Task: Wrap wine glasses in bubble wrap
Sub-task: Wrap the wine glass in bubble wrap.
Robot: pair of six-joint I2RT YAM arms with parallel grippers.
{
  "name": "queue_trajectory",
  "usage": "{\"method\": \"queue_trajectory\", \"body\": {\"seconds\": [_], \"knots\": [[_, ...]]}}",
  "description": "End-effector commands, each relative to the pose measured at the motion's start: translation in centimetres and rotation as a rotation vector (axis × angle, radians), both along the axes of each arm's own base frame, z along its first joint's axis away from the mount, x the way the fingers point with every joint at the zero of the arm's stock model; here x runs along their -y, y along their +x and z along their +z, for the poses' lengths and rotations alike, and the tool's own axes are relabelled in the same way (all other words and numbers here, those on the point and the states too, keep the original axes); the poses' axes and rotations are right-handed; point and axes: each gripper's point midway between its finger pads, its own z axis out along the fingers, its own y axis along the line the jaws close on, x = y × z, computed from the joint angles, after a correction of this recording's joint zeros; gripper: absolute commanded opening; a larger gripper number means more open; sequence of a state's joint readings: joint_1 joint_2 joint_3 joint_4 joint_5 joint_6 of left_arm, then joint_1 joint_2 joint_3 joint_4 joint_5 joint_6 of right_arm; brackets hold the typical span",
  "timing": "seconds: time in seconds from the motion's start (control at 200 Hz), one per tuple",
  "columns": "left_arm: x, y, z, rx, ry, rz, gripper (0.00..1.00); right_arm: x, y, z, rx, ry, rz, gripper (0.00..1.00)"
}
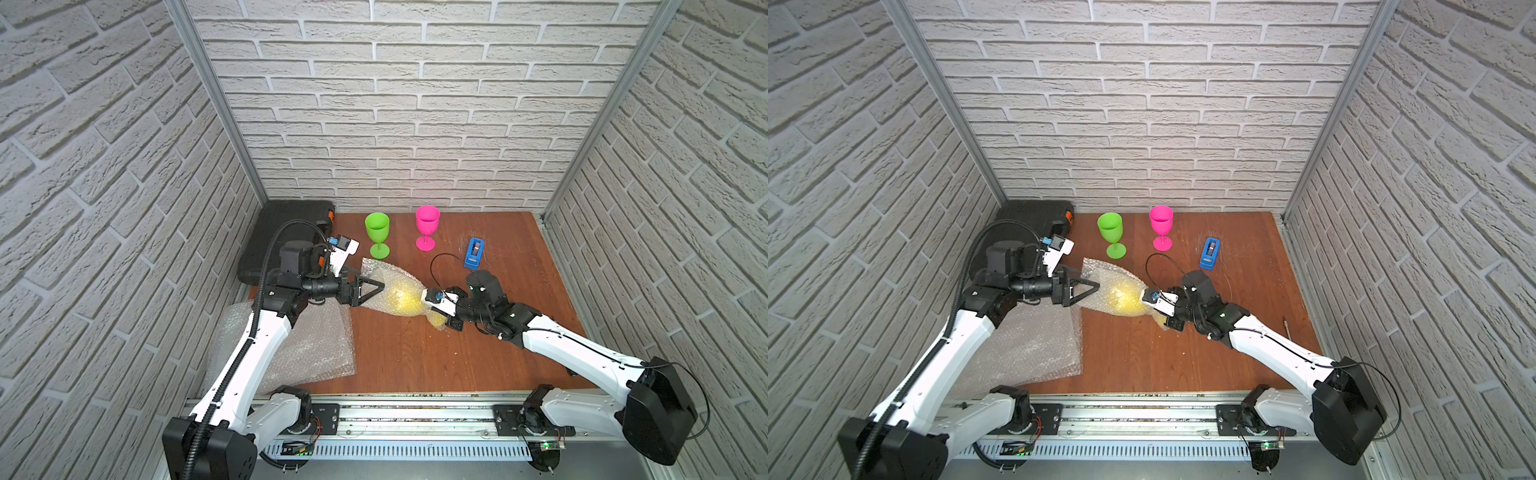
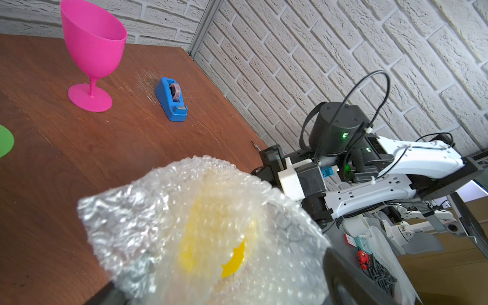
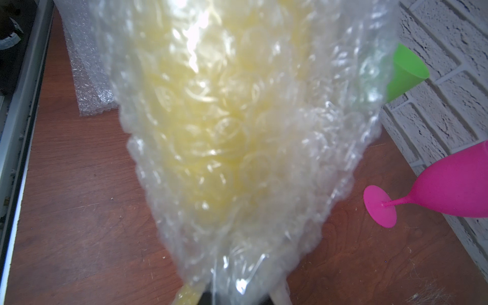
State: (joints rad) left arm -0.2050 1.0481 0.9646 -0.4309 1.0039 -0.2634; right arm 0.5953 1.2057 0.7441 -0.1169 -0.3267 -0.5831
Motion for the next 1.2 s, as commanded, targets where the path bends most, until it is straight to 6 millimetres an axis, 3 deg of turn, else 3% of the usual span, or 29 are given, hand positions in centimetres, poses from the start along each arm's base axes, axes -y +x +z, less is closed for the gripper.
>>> {"method": "queue_trajectory", "body": {"seconds": [0.0, 0.21, 0.385, 0.62, 0.69, 0.81, 0.9, 0.98, 1.195], "knots": [[0.0, -0.2, -0.8, -0.011, 0.054, -0.017, 0.98, -0.3, 0.4, 1.1, 0.016, 0.028, 0.0, 0.03], [0.8, -1.1, 1.2, 0.035, -0.081, -0.082, 0.98, -0.4, 0.5, 0.6, -0.012, 0.015, 0.004, 0.03], [0.8, -1.3, 1.2, 0.038, -0.092, -0.093, 0.98, -0.5, 0.4, 0.4, -0.022, 0.015, 0.009, 0.03], [-0.5, 0.2, -3.9, -0.056, 0.161, 0.009, 0.98, -0.5, 0.5, 0.7, -0.021, 0.017, 0.01, 0.03], [-0.9, 0.6, -4.5, -0.059, 0.209, 0.031, 0.98, -0.5, 0.5, 0.6, -0.021, 0.017, 0.01, 0.03], [-1.0, 0.7, -4.4, -0.049, 0.217, 0.033, 0.79, -0.5, 0.4, 0.4, -0.028, 0.017, 0.014, 0.03], [-0.5, 0.6, -3.7, -0.038, 0.183, 0.009, 0.43, -0.8, 0.3, 0.1, -0.043, 0.024, 0.026, 0.03], [0.0, 0.2, -2.9, -0.022, 0.156, -0.019, 0.17, -1.5, 0.3, -0.2, -0.091, 0.062, 0.02, 0.03], [1.0, -0.5, -0.9, 0.017, 0.25, -0.048, 0.05, -5.6, -0.7, -1.9, -0.191, 0.216, 0.052, 0.03]]}}
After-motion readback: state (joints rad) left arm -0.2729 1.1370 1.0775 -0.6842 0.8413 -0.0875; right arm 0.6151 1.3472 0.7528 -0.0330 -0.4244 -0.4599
